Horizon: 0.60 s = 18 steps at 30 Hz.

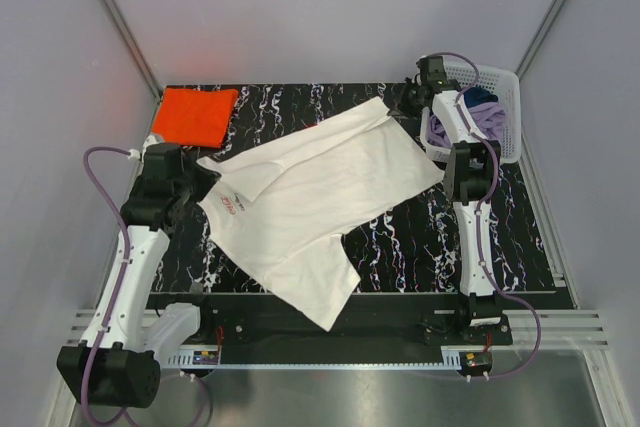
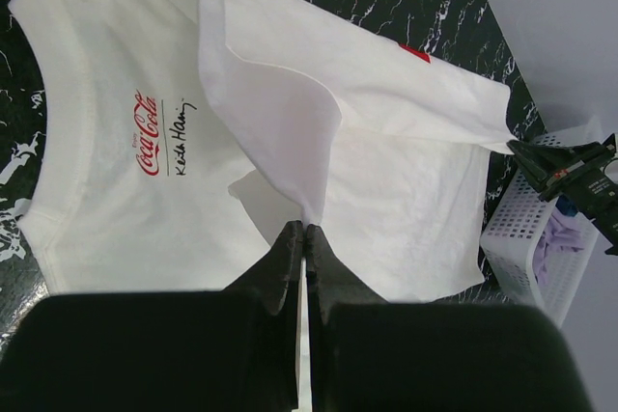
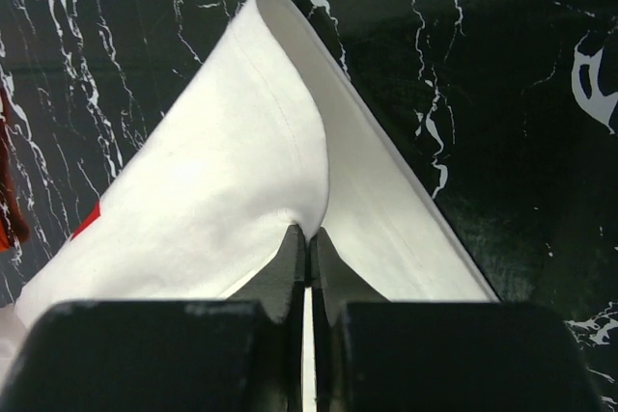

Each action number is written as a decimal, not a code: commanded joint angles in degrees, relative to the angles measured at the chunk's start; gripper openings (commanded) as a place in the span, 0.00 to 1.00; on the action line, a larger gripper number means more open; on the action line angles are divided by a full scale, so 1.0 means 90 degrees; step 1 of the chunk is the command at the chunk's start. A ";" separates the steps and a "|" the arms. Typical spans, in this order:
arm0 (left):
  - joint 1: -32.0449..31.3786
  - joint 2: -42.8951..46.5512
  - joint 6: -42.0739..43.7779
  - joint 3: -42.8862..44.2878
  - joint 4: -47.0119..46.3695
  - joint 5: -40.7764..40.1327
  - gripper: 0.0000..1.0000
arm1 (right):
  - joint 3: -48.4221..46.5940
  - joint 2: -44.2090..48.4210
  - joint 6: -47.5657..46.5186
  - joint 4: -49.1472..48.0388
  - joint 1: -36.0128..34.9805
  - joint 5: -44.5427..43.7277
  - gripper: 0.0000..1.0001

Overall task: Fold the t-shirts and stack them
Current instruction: Fold the tshirt

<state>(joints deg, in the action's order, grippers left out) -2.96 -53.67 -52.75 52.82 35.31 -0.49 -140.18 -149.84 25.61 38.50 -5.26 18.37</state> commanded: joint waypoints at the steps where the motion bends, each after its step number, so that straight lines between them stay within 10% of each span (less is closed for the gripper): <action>1: -0.0022 0.0114 0.0060 -0.0009 -0.0066 -0.0102 0.00 | 0.0058 0.0565 -0.0179 -0.0001 -0.0012 -0.0244 0.02; 18: -0.0022 0.0065 -0.0018 -0.0214 -0.0212 0.0015 0.00 | -0.0127 0.0204 -0.0306 0.0087 -0.0031 -0.0459 0.06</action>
<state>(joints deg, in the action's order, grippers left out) -3.01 -53.67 -52.77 50.98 35.46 -0.45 -139.52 -149.84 24.12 39.35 -5.26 15.86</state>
